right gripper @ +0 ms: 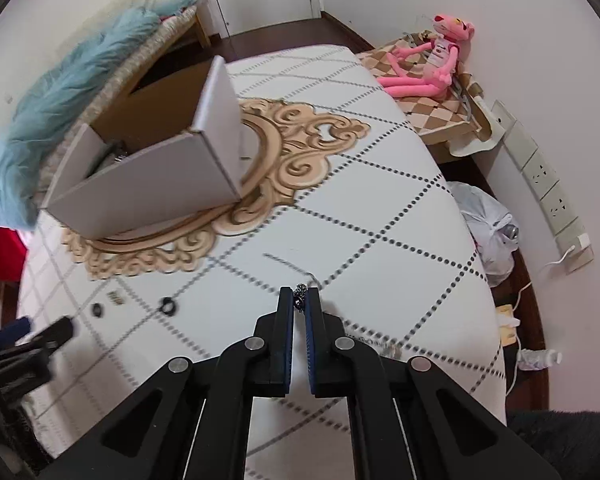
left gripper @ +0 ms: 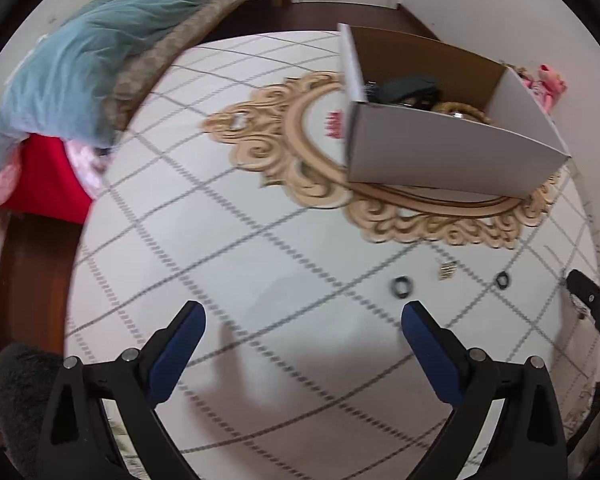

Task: Organize jewelry
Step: 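Reach the right tool toward the remaining silver chain on the table, then grasp the thin silver chain with the right tool while the left tool grasps a black ring, then carry the chain and ring with both tools over the cardboard box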

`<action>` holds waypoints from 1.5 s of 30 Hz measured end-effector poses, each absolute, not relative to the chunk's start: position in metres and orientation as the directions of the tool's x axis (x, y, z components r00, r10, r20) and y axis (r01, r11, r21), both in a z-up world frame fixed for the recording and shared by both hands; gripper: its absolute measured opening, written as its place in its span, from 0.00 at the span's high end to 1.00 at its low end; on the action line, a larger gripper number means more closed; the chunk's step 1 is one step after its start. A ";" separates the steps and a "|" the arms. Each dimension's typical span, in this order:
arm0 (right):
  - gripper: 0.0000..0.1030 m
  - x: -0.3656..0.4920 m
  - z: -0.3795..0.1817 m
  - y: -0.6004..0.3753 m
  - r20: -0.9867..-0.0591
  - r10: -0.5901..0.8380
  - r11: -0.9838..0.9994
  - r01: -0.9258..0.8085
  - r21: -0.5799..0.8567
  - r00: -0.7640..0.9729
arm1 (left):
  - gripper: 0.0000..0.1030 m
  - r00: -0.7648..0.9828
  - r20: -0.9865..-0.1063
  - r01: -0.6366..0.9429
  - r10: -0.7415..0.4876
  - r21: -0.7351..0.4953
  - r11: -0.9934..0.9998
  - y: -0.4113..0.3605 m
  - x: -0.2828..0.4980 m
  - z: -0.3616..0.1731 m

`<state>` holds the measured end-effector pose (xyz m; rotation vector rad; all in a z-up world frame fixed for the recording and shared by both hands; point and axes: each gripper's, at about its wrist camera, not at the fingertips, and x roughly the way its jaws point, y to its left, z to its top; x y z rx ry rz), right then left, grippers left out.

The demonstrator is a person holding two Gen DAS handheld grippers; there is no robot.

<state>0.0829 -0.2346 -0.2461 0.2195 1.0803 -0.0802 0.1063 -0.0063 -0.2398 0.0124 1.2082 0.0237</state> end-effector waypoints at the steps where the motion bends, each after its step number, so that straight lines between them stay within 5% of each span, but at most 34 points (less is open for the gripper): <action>1: 0.95 0.081 -0.243 -0.233 -0.879 0.047 0.976 0.166 0.141 0.474 | 0.03 0.354 -0.935 -0.002 0.009 0.009 1.000 -0.010 0.108 -0.242; 5: 0.95 0.078 -0.235 -0.227 -0.873 0.053 0.978 0.152 0.144 0.484 | 0.05 0.370 -0.929 0.047 -0.013 0.004 0.999 -0.028 0.112 -0.245; 12: 0.94 0.081 -0.237 -0.237 -0.879 0.022 0.977 0.177 0.121 0.476 | 0.67 0.362 -0.932 0.087 -0.039 -0.007 0.996 -0.040 0.118 -0.248; 16: 0.94 0.081 -0.237 -0.239 -0.880 0.017 0.976 0.183 0.117 0.475 | 0.89 0.373 -0.926 0.108 -0.060 -0.021 0.994 -0.040 0.117 -0.247; 25: 0.94 0.081 -0.214 -0.232 -0.858 0.073 0.973 0.153 0.173 0.509 | 0.90 0.380 -0.918 0.116 -0.116 -0.077 0.990 -0.034 0.111 -0.232; 36: 0.95 0.104 -0.112 -0.232 -0.736 0.248 0.935 0.044 0.352 0.630 | 0.90 0.492 -0.830 0.185 -0.265 -0.198 0.963 -0.028 0.137 -0.120; 45: 0.95 0.163 -0.084 -0.215 -0.722 0.262 0.951 -0.042 0.307 0.640 | 0.90 0.505 -0.821 0.243 -0.267 -0.162 0.957 -0.033 0.207 -0.097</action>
